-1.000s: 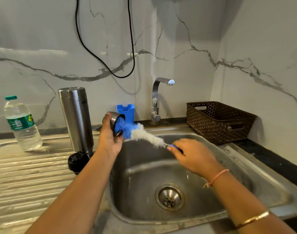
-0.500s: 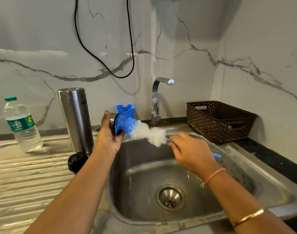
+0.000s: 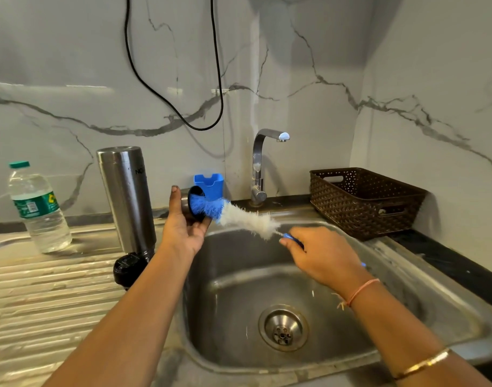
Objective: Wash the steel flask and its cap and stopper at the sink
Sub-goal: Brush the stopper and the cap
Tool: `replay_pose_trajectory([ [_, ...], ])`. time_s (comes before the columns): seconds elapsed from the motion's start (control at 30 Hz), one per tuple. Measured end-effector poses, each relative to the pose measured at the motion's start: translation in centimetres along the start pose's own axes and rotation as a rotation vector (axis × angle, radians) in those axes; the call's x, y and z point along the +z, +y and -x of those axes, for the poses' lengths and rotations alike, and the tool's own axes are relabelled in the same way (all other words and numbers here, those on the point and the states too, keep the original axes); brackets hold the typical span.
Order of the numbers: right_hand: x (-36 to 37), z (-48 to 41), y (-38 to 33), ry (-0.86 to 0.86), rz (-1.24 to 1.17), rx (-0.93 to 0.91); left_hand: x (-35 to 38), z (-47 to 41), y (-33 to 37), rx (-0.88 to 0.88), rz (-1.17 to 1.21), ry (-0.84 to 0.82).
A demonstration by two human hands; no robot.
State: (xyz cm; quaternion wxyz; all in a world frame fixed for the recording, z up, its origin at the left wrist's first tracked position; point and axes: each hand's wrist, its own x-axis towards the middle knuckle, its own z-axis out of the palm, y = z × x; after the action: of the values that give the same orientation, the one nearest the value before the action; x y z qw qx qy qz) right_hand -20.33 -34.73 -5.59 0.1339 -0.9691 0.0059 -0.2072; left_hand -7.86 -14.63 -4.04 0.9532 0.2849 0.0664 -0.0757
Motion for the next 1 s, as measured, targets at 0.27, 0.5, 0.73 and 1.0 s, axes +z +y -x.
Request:
replay_pose_trajectory([
  [0.27, 0.9, 0.2, 0.6, -0.033, -0.002, 0.035, -0.1, -0.4, 0.0, 0.037, -0.105, -0.022],
  [0.5, 0.8, 0.0, 0.1, -0.173, -0.464, 0.157, -0.4, -0.8, -0.4, 0.064, -0.276, -0.027],
  [0.73, 1.3, 0.3, -0.1, -0.386, -0.675, 0.276, -0.1, -0.7, -0.3, 0.028, -0.206, -0.042],
  [1.0, 0.8, -0.1, -0.4, 0.242, 0.313, -0.136, -0.7, -1.0, -0.3, -0.027, -0.146, 0.083],
])
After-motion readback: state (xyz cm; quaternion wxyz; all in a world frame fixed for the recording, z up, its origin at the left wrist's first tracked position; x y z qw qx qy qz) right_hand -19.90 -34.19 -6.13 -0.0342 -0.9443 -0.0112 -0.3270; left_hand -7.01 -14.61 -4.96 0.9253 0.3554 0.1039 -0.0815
